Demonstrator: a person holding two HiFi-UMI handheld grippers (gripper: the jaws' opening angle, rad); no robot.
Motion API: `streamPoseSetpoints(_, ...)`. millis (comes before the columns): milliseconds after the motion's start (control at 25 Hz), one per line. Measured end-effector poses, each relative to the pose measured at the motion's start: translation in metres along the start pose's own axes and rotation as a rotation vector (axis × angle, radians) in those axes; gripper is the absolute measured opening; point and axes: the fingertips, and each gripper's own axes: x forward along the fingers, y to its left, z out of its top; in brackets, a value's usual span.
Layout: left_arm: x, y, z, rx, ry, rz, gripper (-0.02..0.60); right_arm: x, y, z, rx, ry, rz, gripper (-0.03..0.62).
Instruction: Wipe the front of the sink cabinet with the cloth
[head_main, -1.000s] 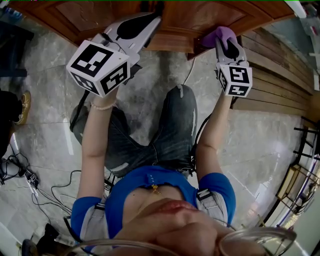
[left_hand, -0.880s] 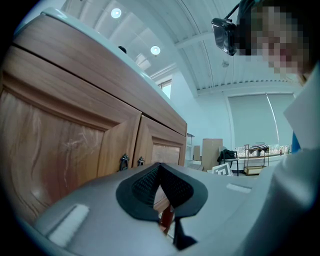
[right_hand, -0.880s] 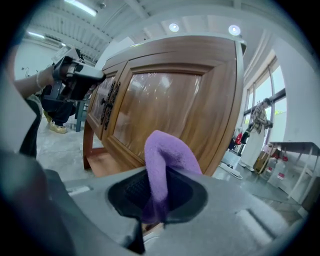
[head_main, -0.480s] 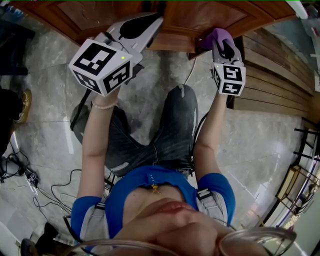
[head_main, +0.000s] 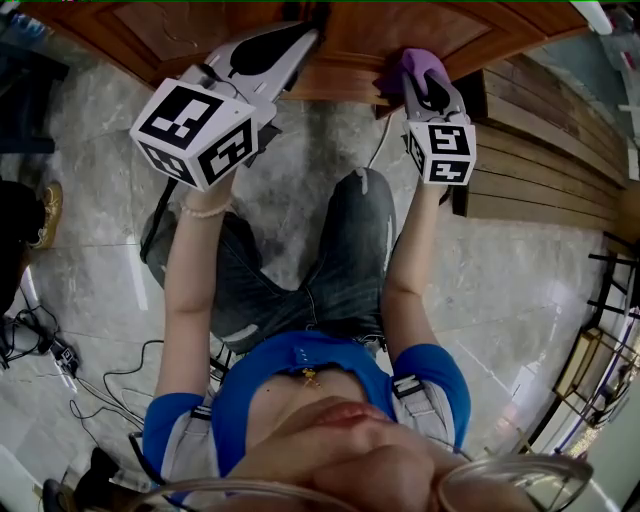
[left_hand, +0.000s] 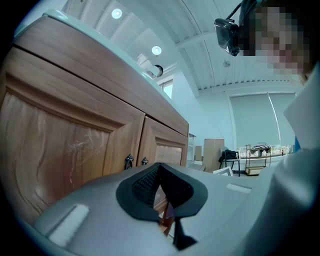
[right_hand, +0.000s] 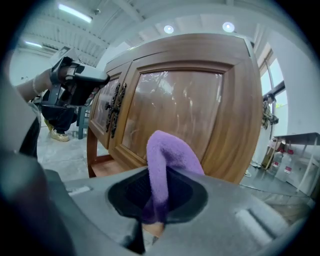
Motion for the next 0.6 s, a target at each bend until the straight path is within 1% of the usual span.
streamPoseSetpoints(600,-0.005,0.001,0.005,0.0,-0.011,0.008,0.0,0.027,0.1,0.059,-0.044,-0.118,0.207,0.055)
